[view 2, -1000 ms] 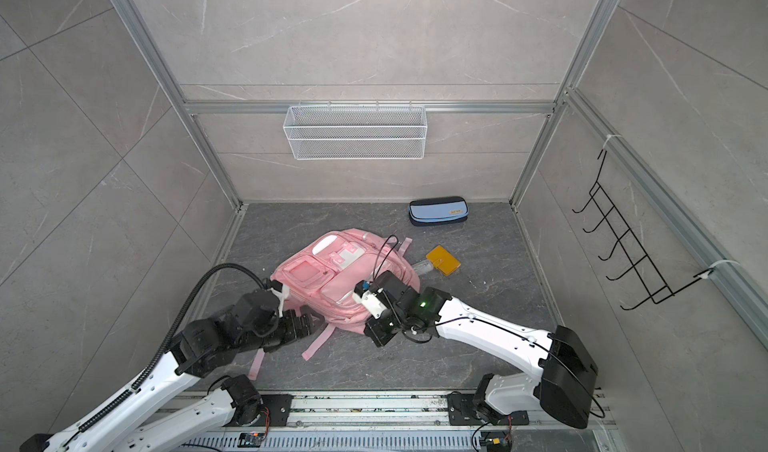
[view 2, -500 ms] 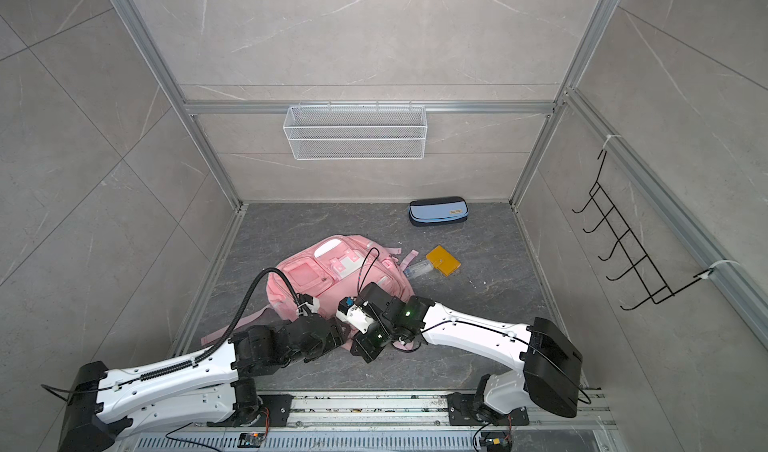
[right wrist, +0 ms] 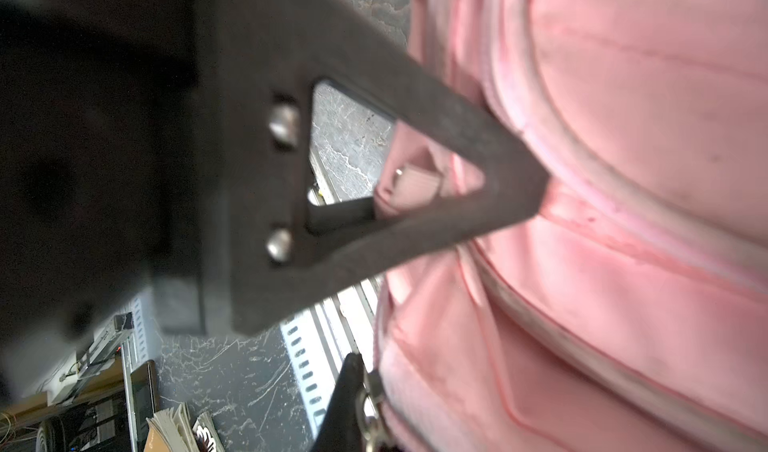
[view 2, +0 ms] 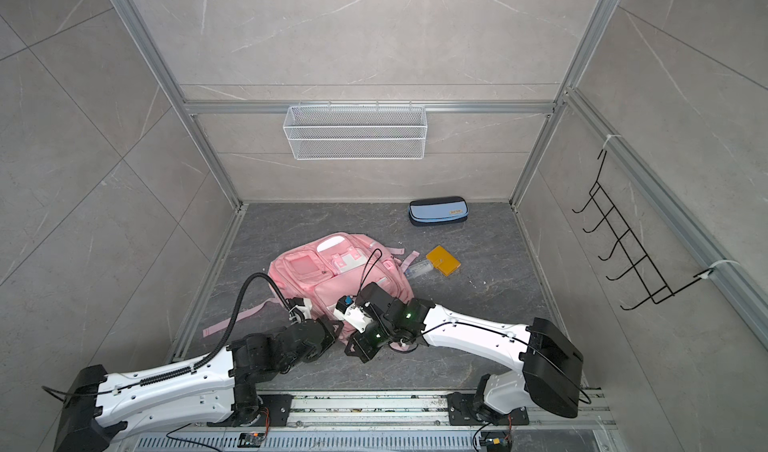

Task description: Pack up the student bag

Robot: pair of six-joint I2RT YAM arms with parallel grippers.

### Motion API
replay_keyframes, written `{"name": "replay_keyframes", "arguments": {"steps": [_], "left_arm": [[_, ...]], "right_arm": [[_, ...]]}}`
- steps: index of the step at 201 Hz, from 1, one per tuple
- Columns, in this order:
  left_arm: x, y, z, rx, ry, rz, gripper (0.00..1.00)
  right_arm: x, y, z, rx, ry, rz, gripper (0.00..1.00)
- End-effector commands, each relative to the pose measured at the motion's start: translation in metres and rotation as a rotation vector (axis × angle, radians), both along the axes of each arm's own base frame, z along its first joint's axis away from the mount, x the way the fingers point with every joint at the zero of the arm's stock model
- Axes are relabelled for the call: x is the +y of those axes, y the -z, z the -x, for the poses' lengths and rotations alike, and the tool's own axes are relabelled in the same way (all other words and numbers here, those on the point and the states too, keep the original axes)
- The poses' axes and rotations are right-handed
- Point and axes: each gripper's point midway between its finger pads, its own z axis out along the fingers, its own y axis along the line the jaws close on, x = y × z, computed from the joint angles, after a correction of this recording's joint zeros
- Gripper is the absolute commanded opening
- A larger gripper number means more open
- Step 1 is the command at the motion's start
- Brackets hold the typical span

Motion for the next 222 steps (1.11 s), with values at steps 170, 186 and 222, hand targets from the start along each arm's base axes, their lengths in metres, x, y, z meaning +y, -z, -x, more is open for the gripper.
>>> {"name": "replay_keyframes", "arguments": {"steps": [170,186,222], "left_arm": [[0.162,-0.017,0.038,0.026,-0.092,-0.436,0.99],[0.139,-0.023,0.044,0.101,0.011,-0.493,1.0],[0.044,-0.05,0.036,0.07,0.38,-0.614,0.9]], "right_arm": [[-0.079,-0.024,-0.133,-0.172,0.29,0.113,0.0],[-0.055,-0.033,-0.116,-0.176,0.19,0.054,0.0],[-0.027,-0.035,-0.087,-0.14,0.126,-0.009,0.0]]}}
